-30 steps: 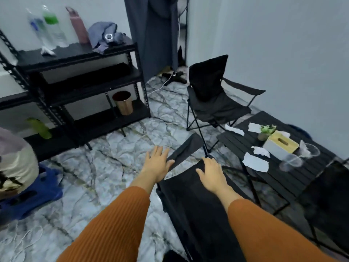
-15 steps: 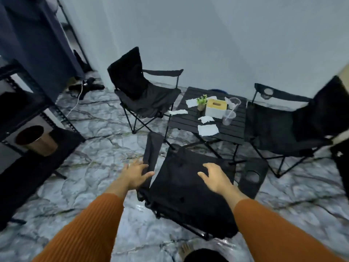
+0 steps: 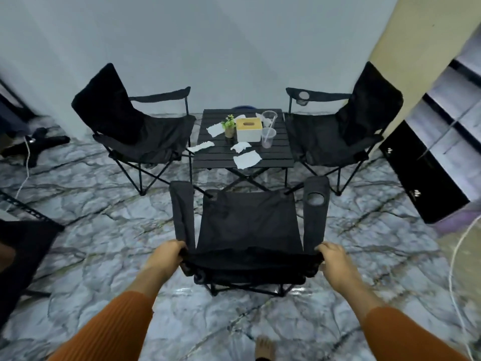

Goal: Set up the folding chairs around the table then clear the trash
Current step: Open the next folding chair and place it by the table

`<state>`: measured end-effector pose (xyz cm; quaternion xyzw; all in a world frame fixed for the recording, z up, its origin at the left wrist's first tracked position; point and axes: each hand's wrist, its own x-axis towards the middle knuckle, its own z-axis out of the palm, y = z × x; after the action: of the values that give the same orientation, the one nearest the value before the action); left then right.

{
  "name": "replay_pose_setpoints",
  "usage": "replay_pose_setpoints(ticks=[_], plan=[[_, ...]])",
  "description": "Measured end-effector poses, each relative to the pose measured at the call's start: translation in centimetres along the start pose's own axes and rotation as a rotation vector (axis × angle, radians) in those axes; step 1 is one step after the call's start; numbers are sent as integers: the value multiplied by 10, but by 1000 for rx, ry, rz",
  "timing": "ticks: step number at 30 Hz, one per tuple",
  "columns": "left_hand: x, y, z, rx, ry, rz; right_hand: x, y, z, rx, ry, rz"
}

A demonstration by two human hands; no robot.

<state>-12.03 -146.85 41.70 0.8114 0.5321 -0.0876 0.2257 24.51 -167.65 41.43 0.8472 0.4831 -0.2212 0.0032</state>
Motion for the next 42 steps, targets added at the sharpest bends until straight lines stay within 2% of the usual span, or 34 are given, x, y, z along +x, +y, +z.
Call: replay_pose_setpoints(ticks=[3, 5, 10, 19, 25, 34, 37, 42], plan=[[7, -12, 4, 35, 20, -13, 16, 3, 1, 216, 54, 96], [11, -16, 7, 40, 55, -25, 26, -2, 0, 253, 67, 114], [38, -18, 4, 38, 105, -71, 57, -19, -9, 105, 145, 51], [102, -24, -27, 62, 195, -147, 103, -38, -20, 41, 118, -38], [97, -39, -32, 85, 208, -135, 105, -57, -18, 78, 142, -18], [74, -45, -32, 58, 135, -178, 81, -67, -10, 84, 94, 20], [79, -38, -35, 41, 133, -188, 92, -61, -15, 167, 76, 59], [93, -24, -41, 36, 153, -170, 112, -54, -20, 91, 97, -30]])
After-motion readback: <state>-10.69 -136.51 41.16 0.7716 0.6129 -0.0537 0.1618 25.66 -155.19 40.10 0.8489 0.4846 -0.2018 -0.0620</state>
